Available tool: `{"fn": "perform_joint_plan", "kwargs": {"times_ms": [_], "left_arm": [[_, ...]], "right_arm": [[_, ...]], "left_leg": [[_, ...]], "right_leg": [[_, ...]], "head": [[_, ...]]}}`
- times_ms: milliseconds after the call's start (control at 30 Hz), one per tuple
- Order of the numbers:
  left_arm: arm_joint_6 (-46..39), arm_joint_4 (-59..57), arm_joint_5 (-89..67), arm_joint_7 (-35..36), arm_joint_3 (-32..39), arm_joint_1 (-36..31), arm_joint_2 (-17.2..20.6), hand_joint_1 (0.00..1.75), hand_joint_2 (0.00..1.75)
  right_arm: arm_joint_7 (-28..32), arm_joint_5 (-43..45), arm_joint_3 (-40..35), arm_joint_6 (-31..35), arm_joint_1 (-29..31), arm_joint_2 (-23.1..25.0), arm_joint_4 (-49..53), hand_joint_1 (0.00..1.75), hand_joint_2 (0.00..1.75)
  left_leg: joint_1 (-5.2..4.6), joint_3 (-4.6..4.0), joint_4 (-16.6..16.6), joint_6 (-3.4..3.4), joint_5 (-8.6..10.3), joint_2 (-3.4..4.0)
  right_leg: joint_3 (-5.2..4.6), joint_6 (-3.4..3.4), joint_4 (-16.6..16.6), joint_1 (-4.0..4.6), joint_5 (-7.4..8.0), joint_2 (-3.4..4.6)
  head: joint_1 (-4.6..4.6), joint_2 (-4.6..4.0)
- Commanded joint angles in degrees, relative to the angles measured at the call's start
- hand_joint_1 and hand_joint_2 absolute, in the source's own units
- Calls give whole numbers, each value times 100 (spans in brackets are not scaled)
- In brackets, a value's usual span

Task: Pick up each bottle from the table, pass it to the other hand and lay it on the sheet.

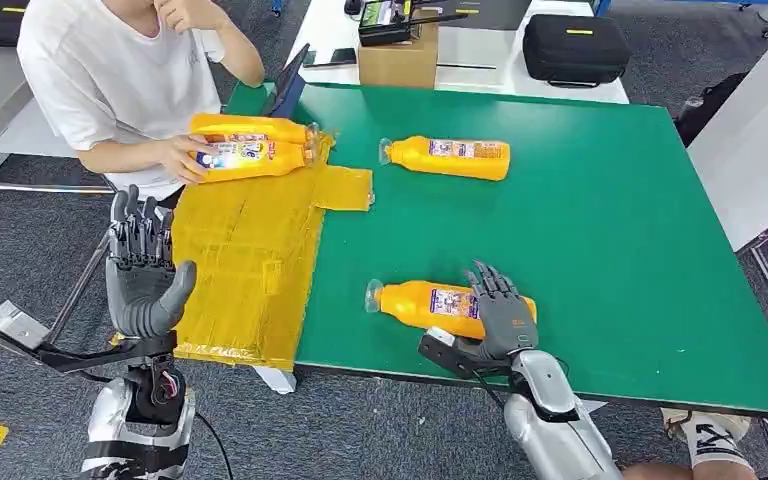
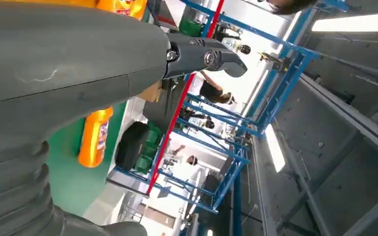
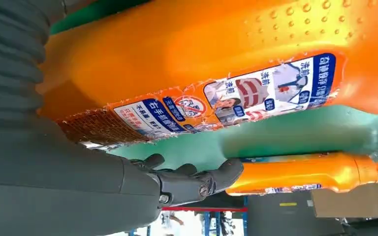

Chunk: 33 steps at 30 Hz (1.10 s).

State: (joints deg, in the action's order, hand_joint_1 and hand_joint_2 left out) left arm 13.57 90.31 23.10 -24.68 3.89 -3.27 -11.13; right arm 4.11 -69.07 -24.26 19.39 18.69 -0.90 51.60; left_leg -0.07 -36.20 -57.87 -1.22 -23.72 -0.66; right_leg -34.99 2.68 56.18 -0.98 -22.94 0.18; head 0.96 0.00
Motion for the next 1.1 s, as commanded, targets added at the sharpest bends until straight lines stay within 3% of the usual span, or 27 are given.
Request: {"fn": "perform_joint_plan", "kwargs": {"times_ms": [33, 300, 500, 533, 567, 600, 1100], "left_arm": [[8, -104, -36, 13, 115, -63, -14, 0, 175], [38, 65, -158, 27, 280, 78, -23, 0, 175], [78, 97, -229, 31, 430, 138, -45, 0, 175], [95, 78, -233, 32, 434, 129, -43, 0, 175], [100, 67, -234, 33, 432, 122, -40, 0, 175], [96, 52, -272, 35, 426, 115, -33, 0, 175], [148, -33, -372, 54, 468, 154, 25, 0, 175]], "right_arm": [[-31, -20, -240, -46, 199, -104, -272, 0, 175], [-202, -242, -437, -559, -146, -392, 519, 0, 175], [-403, -187, -608, -1243, 84, -613, 201, 0, 175], [-399, -132, -649, -1357, 173, -633, 48, 24, 175], [-394, -99, -649, -1389, 209, -643, -16, 154, 175], [-398, -51, -716, -1494, 337, -671, -233, 175, 175], [-492, 266, -1098, -2031, 1114, -916, -1220, 175, 175]], "left_leg": [[1, 16, 2, 4, -7, 6], [5, 35, 0, 8, -18, 5], [2, 23, 4, 5, -9, 3], [4, 33, 1, 7, -15, 7], [6, 46, 1, 9, -19, 6], [5, 47, 3, 9, -18, 7], [1, 53, 7, -1, 0, -5]], "right_leg": [[16, -7, -2, 2, -5, 1], [37, -13, -3, 7, -16, -2], [24, -9, -5, 3, -9, -3], [33, -12, -4, 6, -13, -1], [47, -15, -6, 8, -17, -3], [48, -15, -6, 7, -16, -2], [56, -6, -13, 3, -3, -8]], "head": [[0, 0], [0, 0], [2, 0], [0, 0], [2, -2], [-2, 0], [2, 0]]}}
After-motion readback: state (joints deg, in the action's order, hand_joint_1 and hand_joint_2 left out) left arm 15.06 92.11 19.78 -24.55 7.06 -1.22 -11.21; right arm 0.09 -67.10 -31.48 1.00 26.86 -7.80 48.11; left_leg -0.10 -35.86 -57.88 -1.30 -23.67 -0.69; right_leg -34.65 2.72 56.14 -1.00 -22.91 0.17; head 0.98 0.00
